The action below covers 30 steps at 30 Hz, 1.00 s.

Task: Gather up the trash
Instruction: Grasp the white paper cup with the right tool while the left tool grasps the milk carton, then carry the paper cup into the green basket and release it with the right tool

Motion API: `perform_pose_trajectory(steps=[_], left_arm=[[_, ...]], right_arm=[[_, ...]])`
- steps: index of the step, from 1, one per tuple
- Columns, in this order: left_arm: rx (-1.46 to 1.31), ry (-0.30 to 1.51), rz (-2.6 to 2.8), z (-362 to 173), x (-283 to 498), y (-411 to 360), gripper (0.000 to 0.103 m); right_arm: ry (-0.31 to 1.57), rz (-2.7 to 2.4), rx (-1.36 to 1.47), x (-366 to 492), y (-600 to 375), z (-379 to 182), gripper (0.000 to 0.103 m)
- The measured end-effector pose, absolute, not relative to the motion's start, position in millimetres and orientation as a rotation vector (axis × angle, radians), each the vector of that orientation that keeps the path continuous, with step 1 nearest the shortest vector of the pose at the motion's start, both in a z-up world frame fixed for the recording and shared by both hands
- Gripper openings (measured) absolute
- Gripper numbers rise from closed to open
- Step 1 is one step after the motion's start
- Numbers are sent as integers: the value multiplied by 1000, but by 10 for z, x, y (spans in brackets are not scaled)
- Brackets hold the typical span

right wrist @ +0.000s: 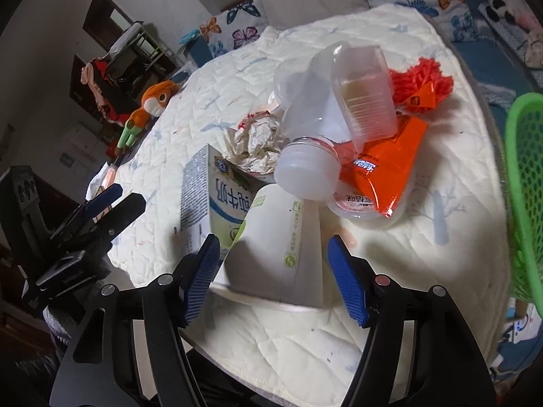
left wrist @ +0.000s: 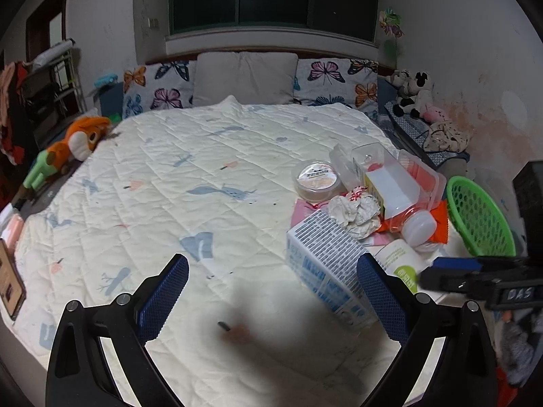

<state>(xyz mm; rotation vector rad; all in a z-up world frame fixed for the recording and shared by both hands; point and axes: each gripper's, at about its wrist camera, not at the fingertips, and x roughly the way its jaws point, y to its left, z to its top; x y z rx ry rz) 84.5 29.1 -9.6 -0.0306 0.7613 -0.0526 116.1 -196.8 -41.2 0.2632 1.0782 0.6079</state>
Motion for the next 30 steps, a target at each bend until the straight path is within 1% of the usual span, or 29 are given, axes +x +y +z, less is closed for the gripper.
perform_pose_trajectory(steps=[6, 15, 21, 23, 24, 26, 27, 28, 30], left_arm=[[-86, 819, -92, -150, 1022, 242, 96], [-131, 894, -135, -206, 1241, 66, 96], [-140, 967, -130, -338, 1426, -17, 95], [-143, 985, -127, -380, 1457, -17, 91], [-148, 995, -127, -400, 1473, -15, 86], [-160, 1019, -130, -448, 1507, -22, 86], [-157, 1025, -126, -469, 1518, -31, 84], [-152, 1027, -122, -480, 1513, -38, 81], [-157, 1034, -134, -503, 1516, -50, 79]], right_arm=[[1113, 630, 268, 1182, -1951, -525, 66], [1075, 629, 269, 1078, -2024, -511, 65], [1041, 627, 280, 959, -2103, -444, 64], [1030, 629, 288, 928, -2147, -412, 64], [1023, 631, 296, 902, -2185, -394, 64], [1011, 633, 301, 869, -2210, -354, 64], [1005, 634, 304, 843, -2229, -337, 64], [998, 634, 308, 814, -2257, -320, 64], [987, 628, 319, 766, -2303, -283, 64]])
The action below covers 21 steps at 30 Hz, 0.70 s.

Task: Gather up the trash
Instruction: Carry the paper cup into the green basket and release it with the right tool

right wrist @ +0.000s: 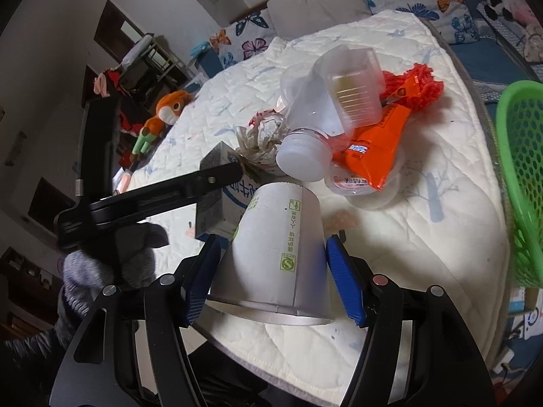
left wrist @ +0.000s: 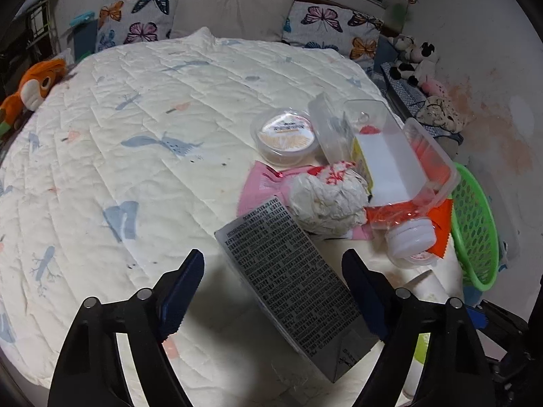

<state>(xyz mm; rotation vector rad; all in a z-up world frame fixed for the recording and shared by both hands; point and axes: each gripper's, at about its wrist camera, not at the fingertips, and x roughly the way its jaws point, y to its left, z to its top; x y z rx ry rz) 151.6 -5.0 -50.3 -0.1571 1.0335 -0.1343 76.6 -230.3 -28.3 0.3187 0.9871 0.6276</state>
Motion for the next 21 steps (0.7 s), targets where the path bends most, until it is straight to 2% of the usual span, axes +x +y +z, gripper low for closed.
perform_pose_trajectory(steps=[5, 11, 21], left_arm=[[-151, 1029, -158, -493, 1505, -83, 70], [-175, 1029, -188, -478, 1457, -24, 65], [-186, 1009, -251, -398, 1315, 95, 52]], right_arm=[[959, 594, 335, 689, -2436, -218, 64], [921, 528, 346, 622, -2650, -132, 64], [859, 357, 382, 659, -3211, -95, 64]])
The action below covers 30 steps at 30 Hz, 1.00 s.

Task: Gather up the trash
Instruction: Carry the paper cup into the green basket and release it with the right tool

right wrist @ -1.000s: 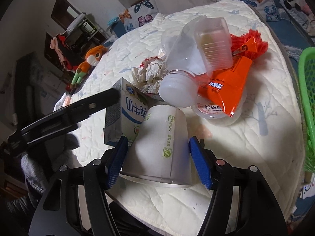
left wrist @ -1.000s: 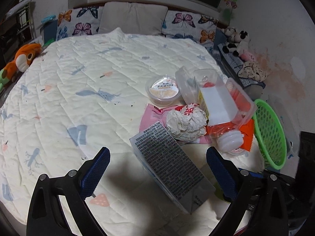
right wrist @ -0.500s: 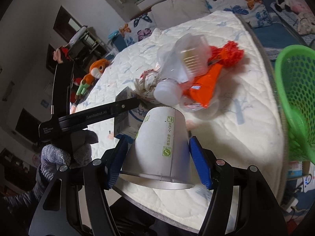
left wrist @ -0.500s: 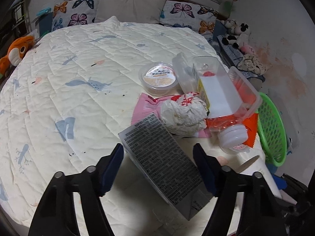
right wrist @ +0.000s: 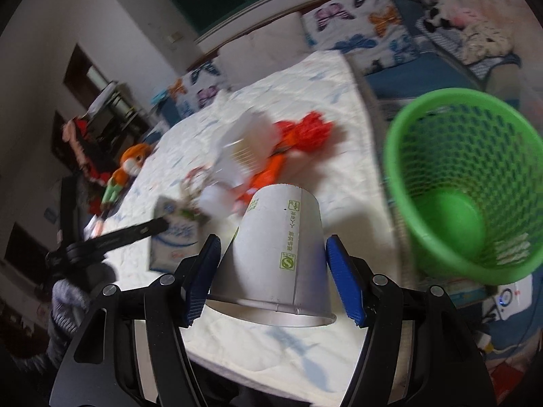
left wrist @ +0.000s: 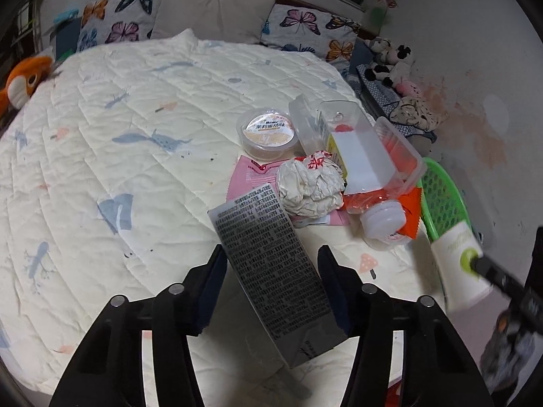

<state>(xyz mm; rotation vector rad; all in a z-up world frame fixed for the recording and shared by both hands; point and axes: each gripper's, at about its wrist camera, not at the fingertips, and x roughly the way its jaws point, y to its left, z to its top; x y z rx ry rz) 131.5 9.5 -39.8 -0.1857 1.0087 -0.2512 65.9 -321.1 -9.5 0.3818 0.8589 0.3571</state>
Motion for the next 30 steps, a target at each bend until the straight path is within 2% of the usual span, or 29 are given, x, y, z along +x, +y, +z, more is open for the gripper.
perform_pose_trajectory(steps=[11, 18, 30], left_arm=[[-162, 964, -301, -134, 1170, 173, 47], [-214, 930, -379, 137, 1113, 177, 47], [-173, 863, -581, 582, 1268, -580, 47]], right_arm=[[813, 144, 424, 830, -3935, -178, 64], [831, -5, 410, 1013, -4323, -445, 64], [852, -49, 429, 1188, -4566, -705, 69]])
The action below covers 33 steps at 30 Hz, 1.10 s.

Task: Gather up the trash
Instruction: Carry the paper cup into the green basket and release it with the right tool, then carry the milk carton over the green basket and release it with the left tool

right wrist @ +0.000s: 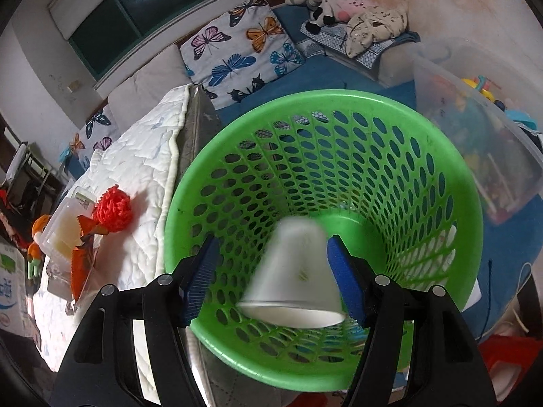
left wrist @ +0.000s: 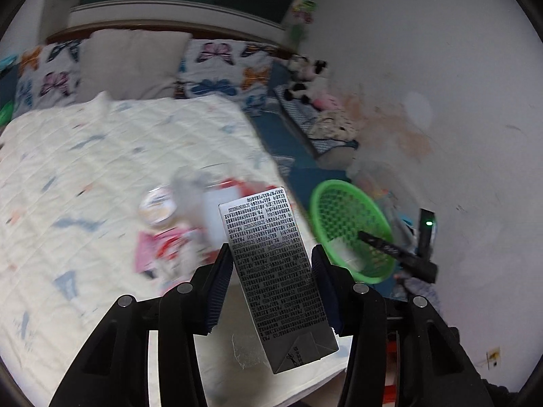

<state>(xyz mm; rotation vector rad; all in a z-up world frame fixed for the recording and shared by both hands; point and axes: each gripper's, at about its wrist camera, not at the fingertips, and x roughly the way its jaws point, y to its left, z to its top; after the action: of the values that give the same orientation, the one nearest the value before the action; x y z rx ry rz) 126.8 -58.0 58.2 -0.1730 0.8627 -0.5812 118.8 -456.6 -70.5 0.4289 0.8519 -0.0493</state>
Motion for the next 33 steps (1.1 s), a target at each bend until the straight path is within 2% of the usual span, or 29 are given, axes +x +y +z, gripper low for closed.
perform_pose_trajectory(steps=[9, 21, 33], left_arm=[[-93, 869, -714, 641, 1553, -1482, 47], [7, 950, -809, 235, 1931, -2609, 47], [33, 1000, -829, -96, 2059, -3137, 47]], right_arm=[[814, -54, 412, 949, -4690, -587, 70], [770, -90, 429, 518, -4819, -574, 74], [777, -113, 445, 368, -4882, -693, 74]])
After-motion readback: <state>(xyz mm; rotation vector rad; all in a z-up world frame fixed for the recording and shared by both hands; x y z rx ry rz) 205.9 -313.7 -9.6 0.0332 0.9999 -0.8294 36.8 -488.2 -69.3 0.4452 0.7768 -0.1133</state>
